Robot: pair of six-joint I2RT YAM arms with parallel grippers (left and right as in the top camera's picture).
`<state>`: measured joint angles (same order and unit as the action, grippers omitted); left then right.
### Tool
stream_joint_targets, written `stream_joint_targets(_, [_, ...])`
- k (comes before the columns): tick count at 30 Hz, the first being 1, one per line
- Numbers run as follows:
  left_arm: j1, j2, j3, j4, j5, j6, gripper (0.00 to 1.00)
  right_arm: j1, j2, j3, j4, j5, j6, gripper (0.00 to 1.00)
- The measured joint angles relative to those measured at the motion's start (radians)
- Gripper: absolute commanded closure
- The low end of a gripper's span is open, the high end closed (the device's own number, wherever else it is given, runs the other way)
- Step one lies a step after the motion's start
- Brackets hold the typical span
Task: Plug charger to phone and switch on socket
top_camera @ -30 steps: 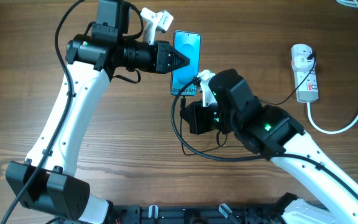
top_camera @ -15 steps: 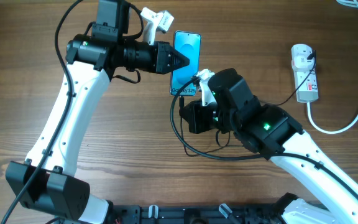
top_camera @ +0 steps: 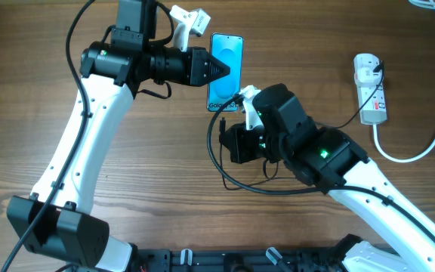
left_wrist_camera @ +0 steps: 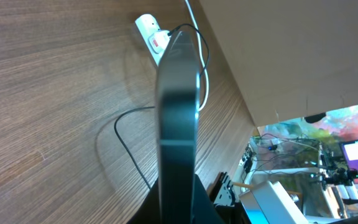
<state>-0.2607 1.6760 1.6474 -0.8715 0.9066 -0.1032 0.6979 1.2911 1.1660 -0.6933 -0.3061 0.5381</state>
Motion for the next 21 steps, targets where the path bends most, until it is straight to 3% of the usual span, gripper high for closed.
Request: stream_joint_targets(21, [0.0,0.0,0.0,-0.027,0.0,-0.002,0.96,0.0,0.0,0.0,0.029,0.0,0.0,0.96])
